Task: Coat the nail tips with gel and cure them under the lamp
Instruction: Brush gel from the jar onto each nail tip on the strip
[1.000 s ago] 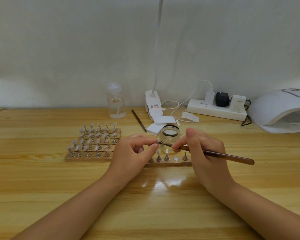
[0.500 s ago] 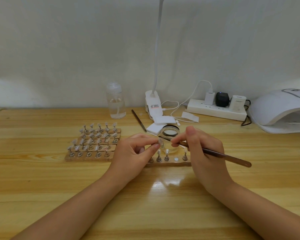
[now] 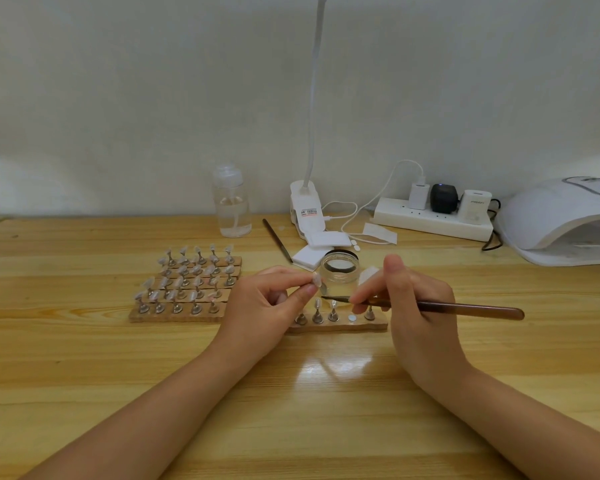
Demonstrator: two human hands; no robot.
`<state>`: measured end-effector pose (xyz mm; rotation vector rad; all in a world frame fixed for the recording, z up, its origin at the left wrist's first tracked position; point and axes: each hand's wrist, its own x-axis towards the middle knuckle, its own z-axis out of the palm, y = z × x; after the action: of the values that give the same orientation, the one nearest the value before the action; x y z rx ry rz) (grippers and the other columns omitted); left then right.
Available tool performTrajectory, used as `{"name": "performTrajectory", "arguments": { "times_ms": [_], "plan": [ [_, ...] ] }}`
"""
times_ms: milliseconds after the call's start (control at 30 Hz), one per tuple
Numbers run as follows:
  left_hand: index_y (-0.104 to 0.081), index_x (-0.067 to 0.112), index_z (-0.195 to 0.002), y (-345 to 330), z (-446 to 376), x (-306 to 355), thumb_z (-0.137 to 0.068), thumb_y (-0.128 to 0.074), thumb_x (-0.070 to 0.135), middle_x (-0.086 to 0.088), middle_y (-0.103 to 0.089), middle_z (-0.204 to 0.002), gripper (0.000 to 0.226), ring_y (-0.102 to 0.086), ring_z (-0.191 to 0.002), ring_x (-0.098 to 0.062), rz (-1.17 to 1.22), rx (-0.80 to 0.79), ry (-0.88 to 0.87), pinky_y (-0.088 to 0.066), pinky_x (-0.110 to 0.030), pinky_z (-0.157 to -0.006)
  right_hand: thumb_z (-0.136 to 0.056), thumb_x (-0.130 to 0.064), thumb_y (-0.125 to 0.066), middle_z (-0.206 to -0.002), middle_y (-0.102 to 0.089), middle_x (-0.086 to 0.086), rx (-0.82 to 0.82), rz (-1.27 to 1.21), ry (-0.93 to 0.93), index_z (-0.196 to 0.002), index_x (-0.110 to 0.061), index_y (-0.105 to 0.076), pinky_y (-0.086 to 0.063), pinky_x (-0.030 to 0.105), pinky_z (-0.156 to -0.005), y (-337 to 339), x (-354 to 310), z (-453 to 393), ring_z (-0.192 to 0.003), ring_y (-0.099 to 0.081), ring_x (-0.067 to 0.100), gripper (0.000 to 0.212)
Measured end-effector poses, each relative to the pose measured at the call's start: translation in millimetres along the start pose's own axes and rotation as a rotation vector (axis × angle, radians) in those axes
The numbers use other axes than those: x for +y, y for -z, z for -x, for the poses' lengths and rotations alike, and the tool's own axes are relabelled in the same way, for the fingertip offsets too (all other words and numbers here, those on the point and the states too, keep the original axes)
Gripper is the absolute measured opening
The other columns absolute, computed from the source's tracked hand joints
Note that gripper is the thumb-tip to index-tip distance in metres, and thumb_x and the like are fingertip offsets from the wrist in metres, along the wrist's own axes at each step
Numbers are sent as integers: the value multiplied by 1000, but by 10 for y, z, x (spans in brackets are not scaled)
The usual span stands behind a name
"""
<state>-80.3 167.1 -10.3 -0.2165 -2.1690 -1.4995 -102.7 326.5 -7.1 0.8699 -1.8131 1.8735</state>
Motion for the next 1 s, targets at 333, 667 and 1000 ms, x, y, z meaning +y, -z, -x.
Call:
{"name": "performTrajectory", "arguments": {
  "times_ms": [333,667,1000],
  "plan": [
    [-72,27,-78,-3,-7,-28,-75,-69,9,20,-70,-81,19,-40,-48,-9,5,-5,-42,-40,-17,-51,-88,-37,-37,-66,-67,-4,40,95,-17,-69,-17,-68,-40,6,-64,-35,28,-14,-69,-63,3,42],
    [-72,26,-78,-3,-10,-16,-68,-67,23,20,-70,-78,12,-51,-54,-30,33,12,-17,-48,-35,-58,-85,-42,-38,-59,-66,3,-4,21,-70,-62,-14,-68,-41,7,-61,-45,5,22,-59,-62,4,47],
    [-71,34,-74,-7,-8,-26,-66,-67,25,20,-70,-79,13,-56,-53,-12,66,9,-17,-51,-28,-58,-89,-35,-36,-64,-66,-3,50,61,-6,-68,-14,-68,-40,5,-62,-35,18,-3,-67,-62,-1,43]
  ]
}}
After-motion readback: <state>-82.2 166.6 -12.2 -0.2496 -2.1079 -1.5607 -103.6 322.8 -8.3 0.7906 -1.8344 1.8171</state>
